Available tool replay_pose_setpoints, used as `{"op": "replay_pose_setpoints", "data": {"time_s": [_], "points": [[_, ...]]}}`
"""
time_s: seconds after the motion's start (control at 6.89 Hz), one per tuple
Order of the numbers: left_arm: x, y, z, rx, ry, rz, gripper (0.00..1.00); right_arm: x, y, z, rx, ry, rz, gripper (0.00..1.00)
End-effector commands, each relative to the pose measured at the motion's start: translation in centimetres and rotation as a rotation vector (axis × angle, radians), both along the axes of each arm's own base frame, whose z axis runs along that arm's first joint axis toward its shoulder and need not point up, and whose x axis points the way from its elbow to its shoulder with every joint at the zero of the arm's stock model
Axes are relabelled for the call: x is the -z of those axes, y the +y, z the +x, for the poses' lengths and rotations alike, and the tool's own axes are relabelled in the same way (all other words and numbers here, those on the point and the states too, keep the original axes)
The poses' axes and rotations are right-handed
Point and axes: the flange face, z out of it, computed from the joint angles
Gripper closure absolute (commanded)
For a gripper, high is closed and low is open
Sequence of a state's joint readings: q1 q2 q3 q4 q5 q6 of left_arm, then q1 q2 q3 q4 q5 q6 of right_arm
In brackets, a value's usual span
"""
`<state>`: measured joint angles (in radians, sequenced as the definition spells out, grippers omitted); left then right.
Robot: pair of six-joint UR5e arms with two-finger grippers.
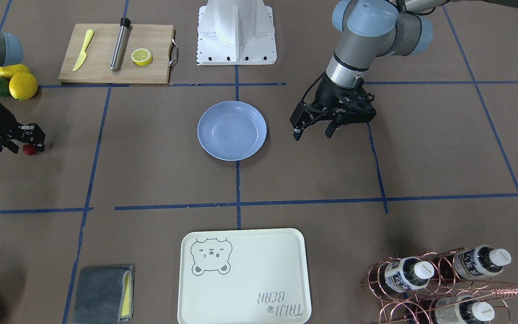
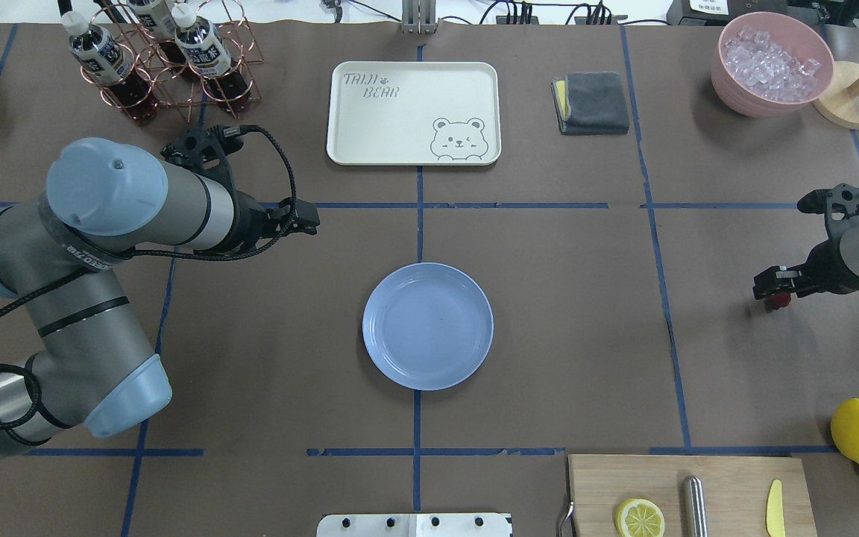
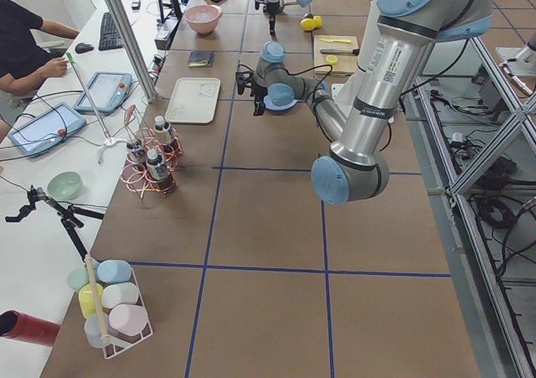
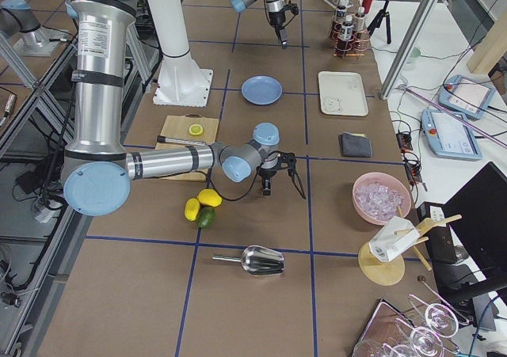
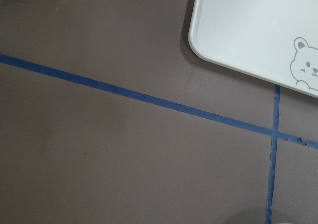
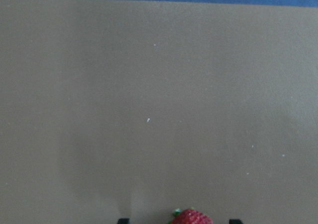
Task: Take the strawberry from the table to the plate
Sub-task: 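Lower the right gripper onto the red strawberry and grasp it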
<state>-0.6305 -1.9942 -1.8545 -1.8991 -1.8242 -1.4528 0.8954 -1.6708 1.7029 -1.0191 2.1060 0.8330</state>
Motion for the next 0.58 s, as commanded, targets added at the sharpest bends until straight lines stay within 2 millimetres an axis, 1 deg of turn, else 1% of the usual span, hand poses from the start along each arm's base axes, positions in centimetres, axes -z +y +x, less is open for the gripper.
{"op": "replay_pose_setpoints", "data": {"time_s": [0.0,0.15,0.29,0.44], "points": [[-0.06,-0.01,0.04,-0.001,-0.001,-0.001,0.00,-0.48,0.07,-0.01,0.001,0.006,-0.008,0.34],[-0.04,-0.01,0.03,-0.001,0.000,0.000,0.00,-0.48,0.07,-0.01,0.001,0.006,-0.008,0.36],[-0.04,-0.01,0.03,-0.001,0.000,0.000,0.00,-0.47,0.02,-0.05,0.001,0.005,-0.007,0.49],[-0.04,-0.01,0.03,-0.001,0.000,0.000,0.00,-0.64,0.00,-0.04,0.001,0.009,-0.007,0.63]]}}
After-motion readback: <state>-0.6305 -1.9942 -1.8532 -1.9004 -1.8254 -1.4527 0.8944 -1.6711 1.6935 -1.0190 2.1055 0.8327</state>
